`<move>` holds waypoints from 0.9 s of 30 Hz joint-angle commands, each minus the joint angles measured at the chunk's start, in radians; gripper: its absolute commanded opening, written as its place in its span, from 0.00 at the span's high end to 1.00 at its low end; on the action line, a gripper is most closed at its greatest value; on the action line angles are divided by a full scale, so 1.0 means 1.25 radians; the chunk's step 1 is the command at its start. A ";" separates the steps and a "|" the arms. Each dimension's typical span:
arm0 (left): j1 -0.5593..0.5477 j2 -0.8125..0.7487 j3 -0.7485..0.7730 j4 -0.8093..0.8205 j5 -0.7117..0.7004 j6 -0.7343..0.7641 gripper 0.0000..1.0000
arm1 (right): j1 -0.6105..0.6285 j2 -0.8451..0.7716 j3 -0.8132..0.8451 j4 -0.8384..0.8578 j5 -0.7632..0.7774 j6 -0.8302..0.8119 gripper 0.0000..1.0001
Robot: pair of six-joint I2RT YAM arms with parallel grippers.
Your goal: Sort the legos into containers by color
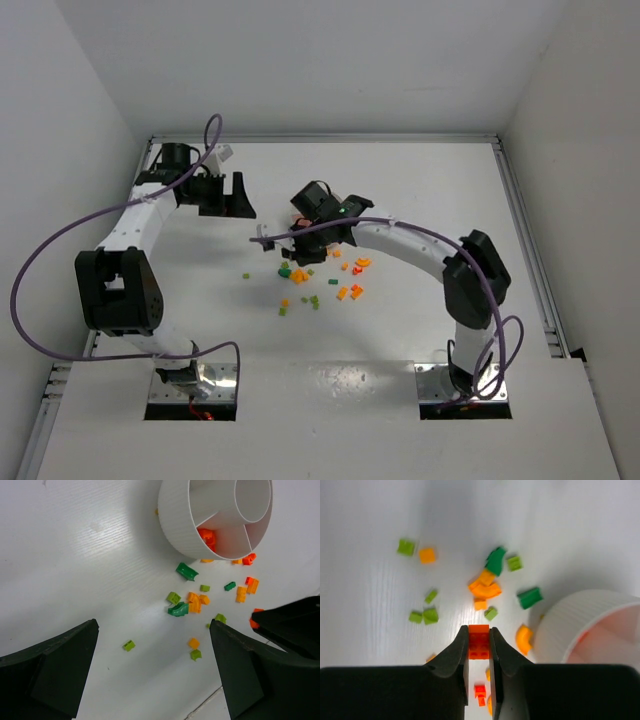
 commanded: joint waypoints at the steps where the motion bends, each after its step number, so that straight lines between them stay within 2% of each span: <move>1: 0.013 -0.041 0.004 0.028 -0.015 0.000 0.00 | -0.004 -0.051 0.041 0.057 -0.024 0.157 0.99; 6: 0.013 -0.041 0.018 0.035 -0.015 -0.016 0.00 | -0.011 -0.008 0.113 0.059 0.025 0.212 0.99; 11: 0.013 -0.041 0.011 0.058 -0.035 -0.051 0.00 | -0.011 0.009 0.129 0.101 0.086 0.253 0.99; 16: 0.013 -0.049 0.004 0.058 -0.093 -0.067 0.00 | -0.026 0.049 0.167 0.101 0.137 0.253 0.99; 27: 0.005 -0.056 -0.020 0.092 -0.120 -0.092 0.00 | -0.059 0.090 0.231 0.101 0.178 0.245 0.99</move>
